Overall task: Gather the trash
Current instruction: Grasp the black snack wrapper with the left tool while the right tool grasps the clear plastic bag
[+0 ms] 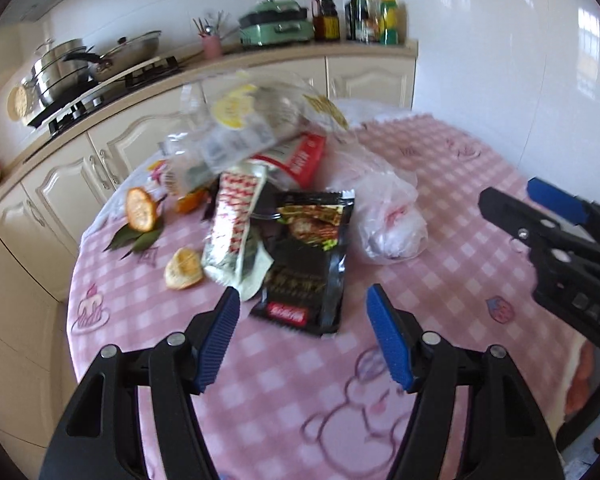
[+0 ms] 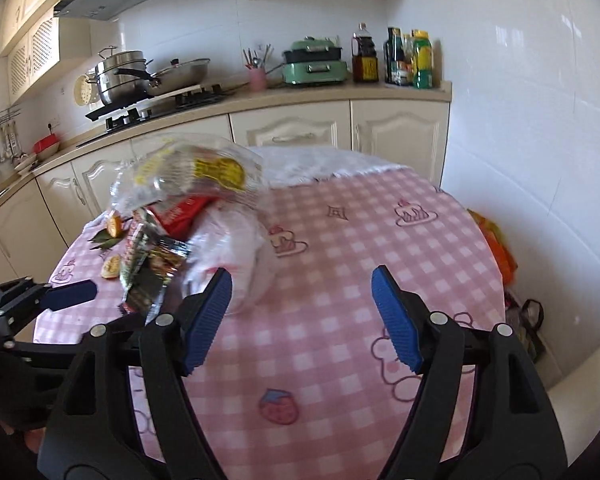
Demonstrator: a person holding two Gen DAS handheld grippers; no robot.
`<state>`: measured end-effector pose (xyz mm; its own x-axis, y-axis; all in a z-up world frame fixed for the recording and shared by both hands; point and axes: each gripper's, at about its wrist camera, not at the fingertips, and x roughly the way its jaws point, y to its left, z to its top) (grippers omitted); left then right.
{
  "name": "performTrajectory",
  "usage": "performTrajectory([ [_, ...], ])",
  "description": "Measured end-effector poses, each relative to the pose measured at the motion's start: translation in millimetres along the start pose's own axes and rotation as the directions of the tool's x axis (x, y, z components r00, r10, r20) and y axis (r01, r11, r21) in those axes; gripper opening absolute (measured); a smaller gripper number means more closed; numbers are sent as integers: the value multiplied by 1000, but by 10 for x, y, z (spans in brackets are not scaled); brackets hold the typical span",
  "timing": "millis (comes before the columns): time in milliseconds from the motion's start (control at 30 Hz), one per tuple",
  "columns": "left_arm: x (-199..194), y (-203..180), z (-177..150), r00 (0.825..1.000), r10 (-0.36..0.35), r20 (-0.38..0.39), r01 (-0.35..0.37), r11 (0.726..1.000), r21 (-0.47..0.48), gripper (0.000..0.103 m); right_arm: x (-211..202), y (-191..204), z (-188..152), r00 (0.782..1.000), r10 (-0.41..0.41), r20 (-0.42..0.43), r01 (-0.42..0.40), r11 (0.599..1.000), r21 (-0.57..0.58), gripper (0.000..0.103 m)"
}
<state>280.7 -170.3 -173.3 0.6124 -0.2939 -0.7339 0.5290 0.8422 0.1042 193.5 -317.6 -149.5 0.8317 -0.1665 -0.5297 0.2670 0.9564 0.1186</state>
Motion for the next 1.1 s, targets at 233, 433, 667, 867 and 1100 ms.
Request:
performTrajectory([
  [233, 239, -175, 110, 991, 118, -55, -114, 991, 73, 40, 206, -90, -13, 998, 31, -51, -31, 1000, -2, 72],
  [433, 88, 73, 148, 1000, -22, -9, 22, 998, -62, 23, 385, -61, 74, 990, 95, -104, -93, 995, 17, 74],
  [667, -187, 363, -19, 986, -158, 48, 164, 972, -169, 21, 672, 100, 216, 957, 216, -193, -203, 975, 88, 77],
  [867, -394, 468, -174, 982, -171, 82, 185, 963, -197, 21, 932, 290, 259, 942, 204, -267, -191, 979, 74, 73],
  [1100, -586, 526, -327, 962, -247, 120, 268, 939, -217, 21, 630, 328, 181, 964, 160, -213, -160, 987, 17, 37],
])
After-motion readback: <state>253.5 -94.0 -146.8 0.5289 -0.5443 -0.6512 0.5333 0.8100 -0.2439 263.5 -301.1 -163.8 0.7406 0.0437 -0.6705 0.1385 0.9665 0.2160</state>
